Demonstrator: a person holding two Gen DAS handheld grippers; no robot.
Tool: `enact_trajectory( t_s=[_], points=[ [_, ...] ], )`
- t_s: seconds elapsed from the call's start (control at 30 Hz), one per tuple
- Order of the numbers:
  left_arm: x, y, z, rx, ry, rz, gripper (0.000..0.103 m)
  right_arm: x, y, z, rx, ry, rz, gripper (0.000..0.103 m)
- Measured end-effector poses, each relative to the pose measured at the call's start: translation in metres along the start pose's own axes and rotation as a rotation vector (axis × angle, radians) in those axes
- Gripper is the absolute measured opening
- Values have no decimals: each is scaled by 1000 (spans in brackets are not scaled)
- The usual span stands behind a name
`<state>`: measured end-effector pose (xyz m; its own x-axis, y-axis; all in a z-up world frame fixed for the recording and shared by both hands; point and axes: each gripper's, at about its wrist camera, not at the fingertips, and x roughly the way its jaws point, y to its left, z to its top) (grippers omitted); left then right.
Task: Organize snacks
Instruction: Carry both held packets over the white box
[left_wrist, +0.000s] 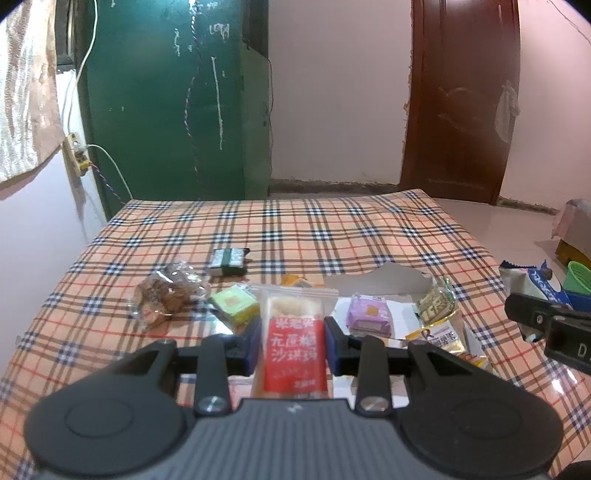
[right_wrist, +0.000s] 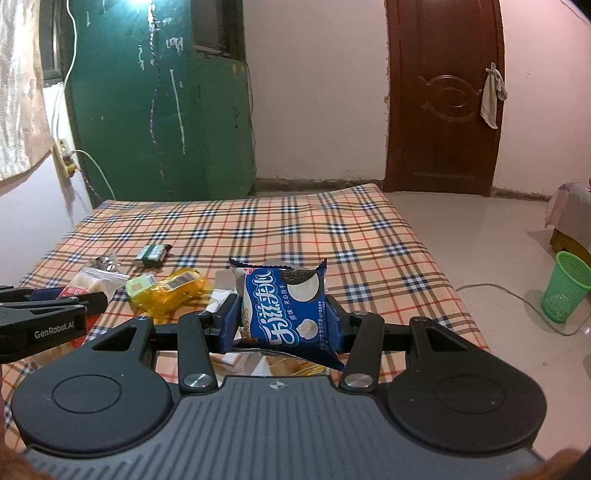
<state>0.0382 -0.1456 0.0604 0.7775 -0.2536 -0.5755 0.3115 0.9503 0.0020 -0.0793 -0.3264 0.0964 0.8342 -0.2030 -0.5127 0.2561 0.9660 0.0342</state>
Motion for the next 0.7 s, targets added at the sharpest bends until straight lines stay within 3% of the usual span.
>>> enact_trajectory(
  t_s=[0.7],
  points=[
    [58,-41,19,58,65,-43,33,69,-17,24,-5,49,-6,59]
  ],
)
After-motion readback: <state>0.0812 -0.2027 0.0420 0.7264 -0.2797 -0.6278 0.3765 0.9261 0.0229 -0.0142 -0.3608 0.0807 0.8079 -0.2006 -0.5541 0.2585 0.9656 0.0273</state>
